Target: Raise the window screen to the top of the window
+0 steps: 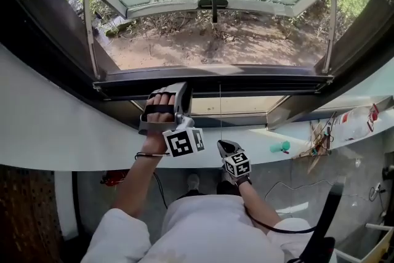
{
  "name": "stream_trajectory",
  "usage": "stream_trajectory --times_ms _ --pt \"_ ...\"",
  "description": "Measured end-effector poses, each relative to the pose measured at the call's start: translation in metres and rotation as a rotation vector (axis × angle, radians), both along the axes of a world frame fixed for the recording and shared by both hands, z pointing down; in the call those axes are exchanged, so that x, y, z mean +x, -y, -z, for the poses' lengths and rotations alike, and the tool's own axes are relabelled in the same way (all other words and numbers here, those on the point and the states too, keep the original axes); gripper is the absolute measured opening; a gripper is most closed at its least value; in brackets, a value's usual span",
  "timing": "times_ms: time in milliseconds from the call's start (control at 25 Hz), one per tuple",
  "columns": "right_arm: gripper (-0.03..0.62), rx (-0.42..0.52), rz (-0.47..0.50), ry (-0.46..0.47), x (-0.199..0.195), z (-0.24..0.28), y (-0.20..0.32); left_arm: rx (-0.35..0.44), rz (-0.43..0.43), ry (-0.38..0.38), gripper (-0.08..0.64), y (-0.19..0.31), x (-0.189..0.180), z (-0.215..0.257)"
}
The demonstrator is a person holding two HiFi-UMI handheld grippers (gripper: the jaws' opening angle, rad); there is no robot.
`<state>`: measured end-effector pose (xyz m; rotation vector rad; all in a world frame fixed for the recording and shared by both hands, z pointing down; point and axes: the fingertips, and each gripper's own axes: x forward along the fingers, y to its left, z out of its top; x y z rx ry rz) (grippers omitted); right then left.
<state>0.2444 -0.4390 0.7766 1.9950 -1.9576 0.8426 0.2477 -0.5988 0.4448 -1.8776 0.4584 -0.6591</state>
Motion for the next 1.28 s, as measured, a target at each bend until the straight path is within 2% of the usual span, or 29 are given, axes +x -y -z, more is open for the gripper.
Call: stream_trajectory --times_ms 160,520,880,1280 --pt "-0.011 0.010 0.013 -0.026 0.009 0.010 0.003 0.023 0.001 -0.017 0.046 0.001 0.001 0.011" --pt "-0.011 0.130 -0.008 -0.067 0.022 0.047 0.017 0.087 0.012 -0.097 0.046 0.001 0.001 0.053" --pt "-0.011 0.177 -0.031 -0.051 0.028 0.067 0.016 0.111 0.002 -0.114 0.046 0.000 0.001 0.072" --pt "-0.011 0.246 -0.059 -0.116 0.041 0.104 0.018 0.170 -0.002 -0.150 0.046 0.001 0.000 0.109"
